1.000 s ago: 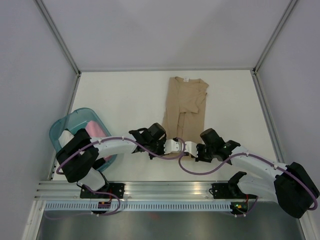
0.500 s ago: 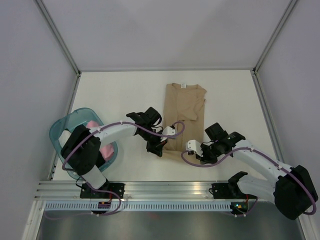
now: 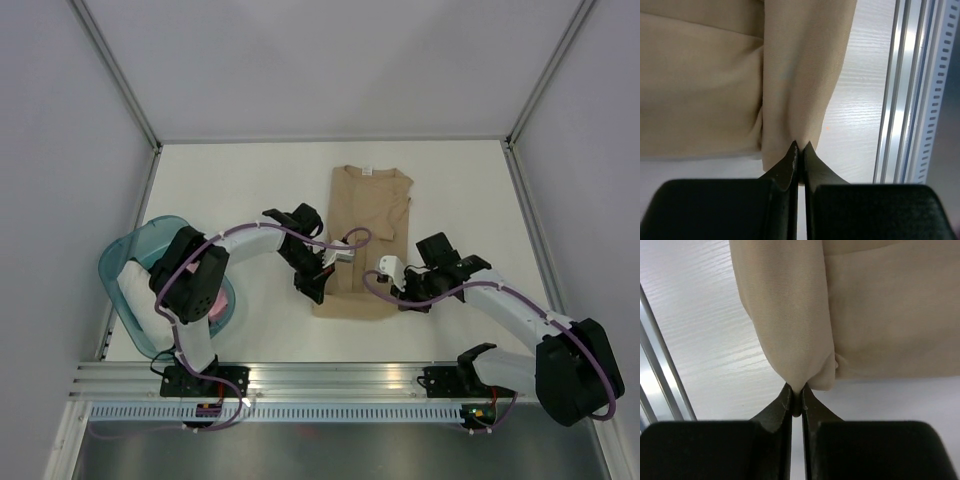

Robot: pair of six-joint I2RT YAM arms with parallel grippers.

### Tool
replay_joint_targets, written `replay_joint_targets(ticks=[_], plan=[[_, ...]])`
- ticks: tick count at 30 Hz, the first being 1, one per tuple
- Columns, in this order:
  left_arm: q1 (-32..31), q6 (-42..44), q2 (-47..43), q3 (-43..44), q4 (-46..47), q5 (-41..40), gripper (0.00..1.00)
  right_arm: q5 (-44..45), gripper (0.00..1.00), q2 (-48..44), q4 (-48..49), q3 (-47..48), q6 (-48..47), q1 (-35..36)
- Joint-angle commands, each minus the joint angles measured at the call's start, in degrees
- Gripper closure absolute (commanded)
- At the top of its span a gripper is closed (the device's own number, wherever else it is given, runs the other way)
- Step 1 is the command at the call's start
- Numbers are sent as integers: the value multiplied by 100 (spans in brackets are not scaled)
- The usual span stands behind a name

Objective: Roll the t-shirts
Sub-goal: Roll the tshirt

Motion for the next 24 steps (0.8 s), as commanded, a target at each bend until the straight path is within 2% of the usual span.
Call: replay_joint_targets(ticks=[1,2,3,5,9,13,14,17,21,23,24], plan=[[89,343,236,436,-94,34,98,163,86,-18,340,139,282,-120],[89,361,298,497,-94,25,98,259,60,-36,322,173,361,-120],[89,378,298,515,-94,24,98,303,54,-71,200,217,353,-129],[89,405,298,498,-94,33,98,304,48,-176,-55,479,178,-129],[89,449,237,463,-199,33,98,68,46,-185,-128,1165,561,-137],[159,457,123,419,-252,95,98,-469,43,-246,724,1501,2397,-278],[159,492,114,402,-243,86,98,-452,43,-299,891,1405,3227,-287],[194,510,105,419,-243,42,98,-347,45,-799,1453,1054,4163,-322],[230,598,105,366,-226,16,97,627,43,-1598,1693,649,5262,-322],[230,554,131,366,-225,-2,97,604,40,-1705,1998,211,5388,-331],[238,528,149,358,-208,7,97,498,40,-1723,2183,26,5754,-331]])
